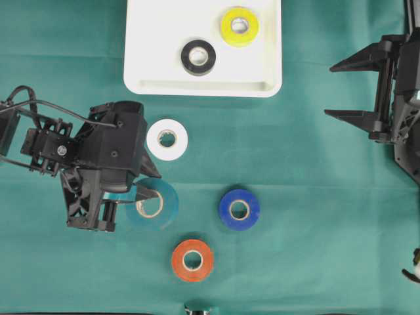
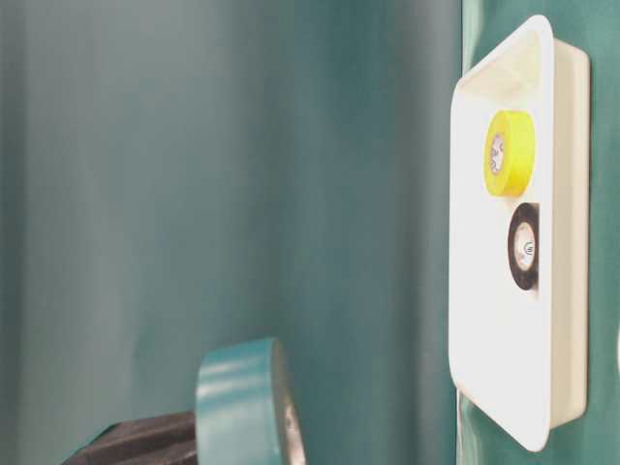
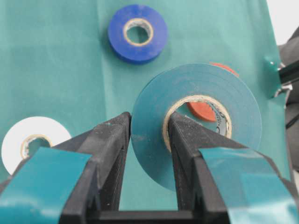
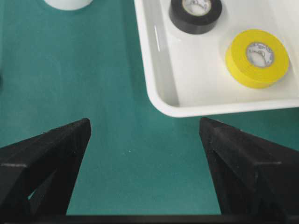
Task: Pick up the tape from a random location and place it into the white case.
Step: 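Lift the teal tape with the left gripper and carry it toward the tray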
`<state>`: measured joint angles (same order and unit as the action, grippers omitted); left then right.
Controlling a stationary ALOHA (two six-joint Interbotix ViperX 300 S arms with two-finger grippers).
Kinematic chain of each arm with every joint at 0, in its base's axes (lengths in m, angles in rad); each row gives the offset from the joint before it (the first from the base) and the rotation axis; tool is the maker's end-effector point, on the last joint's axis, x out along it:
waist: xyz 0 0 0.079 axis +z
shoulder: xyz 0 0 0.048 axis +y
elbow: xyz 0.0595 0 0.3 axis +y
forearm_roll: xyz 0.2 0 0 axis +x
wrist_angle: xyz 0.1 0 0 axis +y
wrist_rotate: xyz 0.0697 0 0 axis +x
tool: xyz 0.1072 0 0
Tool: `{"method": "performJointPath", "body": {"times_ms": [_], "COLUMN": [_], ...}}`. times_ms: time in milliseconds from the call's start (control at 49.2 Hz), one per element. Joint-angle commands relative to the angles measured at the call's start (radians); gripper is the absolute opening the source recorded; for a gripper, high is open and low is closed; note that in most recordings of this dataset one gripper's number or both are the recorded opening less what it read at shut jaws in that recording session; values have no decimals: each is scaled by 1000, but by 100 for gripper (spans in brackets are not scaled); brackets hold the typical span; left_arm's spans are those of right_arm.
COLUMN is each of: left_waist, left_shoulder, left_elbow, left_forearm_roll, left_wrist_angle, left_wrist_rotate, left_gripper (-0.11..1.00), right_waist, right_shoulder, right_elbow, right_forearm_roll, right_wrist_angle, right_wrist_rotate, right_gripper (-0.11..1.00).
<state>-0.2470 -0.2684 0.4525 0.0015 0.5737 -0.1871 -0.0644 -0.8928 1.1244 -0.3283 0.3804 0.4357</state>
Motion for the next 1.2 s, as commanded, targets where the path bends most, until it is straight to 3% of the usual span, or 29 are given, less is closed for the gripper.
{"method": "performJointPath", "body": {"times_ms": [0,488,1179], "left_waist": [5,43,443], "left_shoulder": [-20,-17,-14], "left_elbow": [-15,-20,-20], "left_forearm_roll": [-2,0,2], "left_wrist_angle": [-11,-14,14], "left_wrist_rotate": [-2,-2,3], "left_gripper": [22,22,22], "right_waist": [-2,-2,-3], "right_shoulder": [6,6,6], "right_elbow": [-25,-25,-25], "right_forearm_roll": [-3,-3,-3], "right_wrist_angle": [-3,-3,-3], "right_wrist_rotate": [2,0,-3], "right_gripper": [89,89,89]}}
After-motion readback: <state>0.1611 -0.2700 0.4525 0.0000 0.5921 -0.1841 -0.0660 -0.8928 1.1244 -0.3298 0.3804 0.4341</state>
